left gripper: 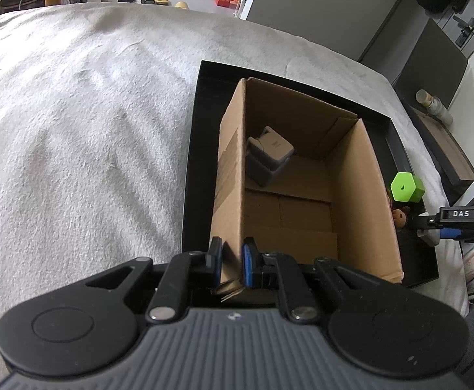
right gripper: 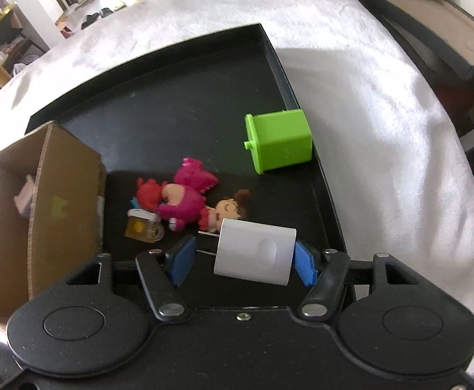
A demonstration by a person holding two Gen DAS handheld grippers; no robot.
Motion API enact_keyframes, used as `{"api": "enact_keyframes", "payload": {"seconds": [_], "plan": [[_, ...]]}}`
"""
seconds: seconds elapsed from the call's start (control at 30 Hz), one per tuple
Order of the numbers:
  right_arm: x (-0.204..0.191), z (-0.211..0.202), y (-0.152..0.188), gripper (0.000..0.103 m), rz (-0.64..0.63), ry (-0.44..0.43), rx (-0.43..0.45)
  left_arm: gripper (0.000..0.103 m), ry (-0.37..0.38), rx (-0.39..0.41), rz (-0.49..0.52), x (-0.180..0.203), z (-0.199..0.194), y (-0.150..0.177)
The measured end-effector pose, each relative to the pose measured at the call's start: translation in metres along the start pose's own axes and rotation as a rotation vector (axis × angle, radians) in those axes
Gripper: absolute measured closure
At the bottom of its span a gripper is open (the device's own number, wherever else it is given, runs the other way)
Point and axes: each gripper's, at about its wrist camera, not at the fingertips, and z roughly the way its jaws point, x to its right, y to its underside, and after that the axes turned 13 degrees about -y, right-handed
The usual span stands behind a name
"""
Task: Organize rigid objects
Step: 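Lift the white charger with the right gripper and carry it over the box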
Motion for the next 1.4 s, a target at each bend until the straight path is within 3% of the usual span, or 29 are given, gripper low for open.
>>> {"api": "enact_keyframes", "payload": {"seconds": [0.9, 1.4], "plan": [[-0.088, -0.032, -0.021, 0.041, -0.147, -0.083, 0.066, 0.093, 0.045, 0.036, -0.032, -0.009, -0.005, 0.003], [-0.15, -0.029, -0.03, 0.041, -0.266, -0.121, 0.07, 0.093, 0.074, 0.026, -0.041, -0.014, -0.003, 0.003]]}}
